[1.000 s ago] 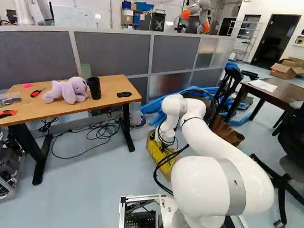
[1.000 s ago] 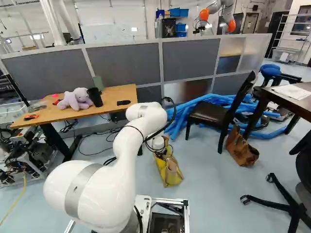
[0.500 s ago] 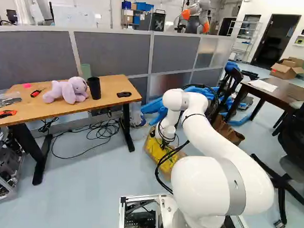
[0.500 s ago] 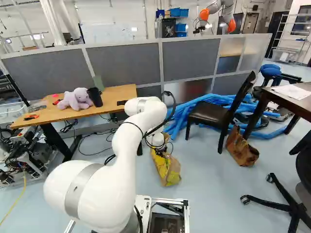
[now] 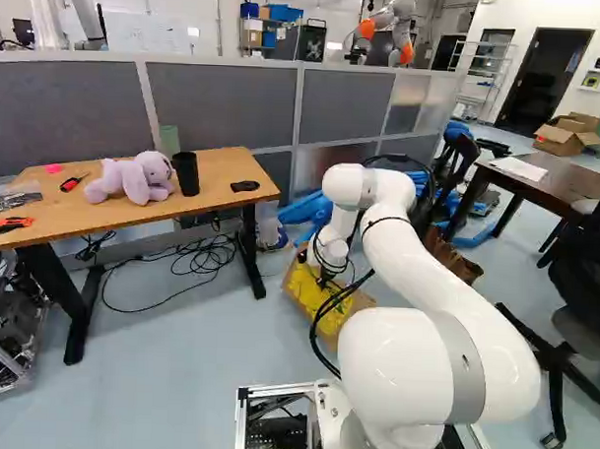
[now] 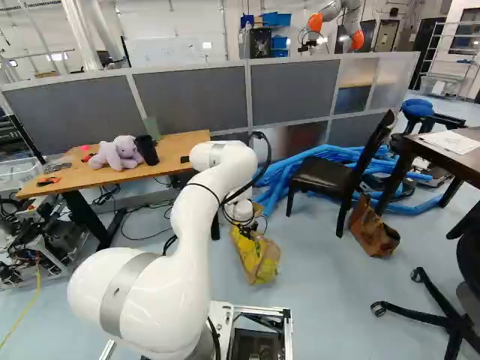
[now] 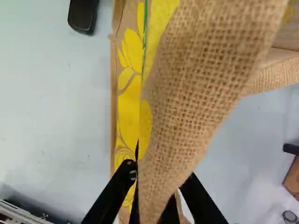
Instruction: Pick up the bag on the ground and place it on the table
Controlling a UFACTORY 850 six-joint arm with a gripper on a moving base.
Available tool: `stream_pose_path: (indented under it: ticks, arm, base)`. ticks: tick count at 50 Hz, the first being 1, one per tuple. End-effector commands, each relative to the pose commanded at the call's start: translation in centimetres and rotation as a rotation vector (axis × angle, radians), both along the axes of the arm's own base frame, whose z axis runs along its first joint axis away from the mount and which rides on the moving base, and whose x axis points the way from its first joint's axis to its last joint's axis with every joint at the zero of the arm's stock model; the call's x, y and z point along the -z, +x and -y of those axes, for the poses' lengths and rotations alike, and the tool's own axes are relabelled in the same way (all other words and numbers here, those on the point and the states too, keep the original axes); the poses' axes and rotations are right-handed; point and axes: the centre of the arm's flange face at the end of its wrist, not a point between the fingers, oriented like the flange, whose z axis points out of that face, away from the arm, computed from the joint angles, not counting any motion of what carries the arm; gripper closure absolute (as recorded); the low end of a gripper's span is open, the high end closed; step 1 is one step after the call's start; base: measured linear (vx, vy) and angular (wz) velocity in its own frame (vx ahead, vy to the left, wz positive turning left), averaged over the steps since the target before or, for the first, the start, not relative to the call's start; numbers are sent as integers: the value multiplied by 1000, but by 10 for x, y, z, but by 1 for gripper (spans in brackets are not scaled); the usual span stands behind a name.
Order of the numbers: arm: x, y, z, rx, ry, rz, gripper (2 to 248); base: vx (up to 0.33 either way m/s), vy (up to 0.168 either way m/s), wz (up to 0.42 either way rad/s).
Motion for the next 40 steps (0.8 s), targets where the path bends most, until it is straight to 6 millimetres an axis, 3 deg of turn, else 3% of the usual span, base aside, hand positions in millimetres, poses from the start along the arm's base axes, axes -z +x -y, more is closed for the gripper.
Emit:
stream_pose_path:
  ticks: [40]
  arm:
    - [-60,-2,0,339,91,20,227]
  base:
    - [0,0,0]
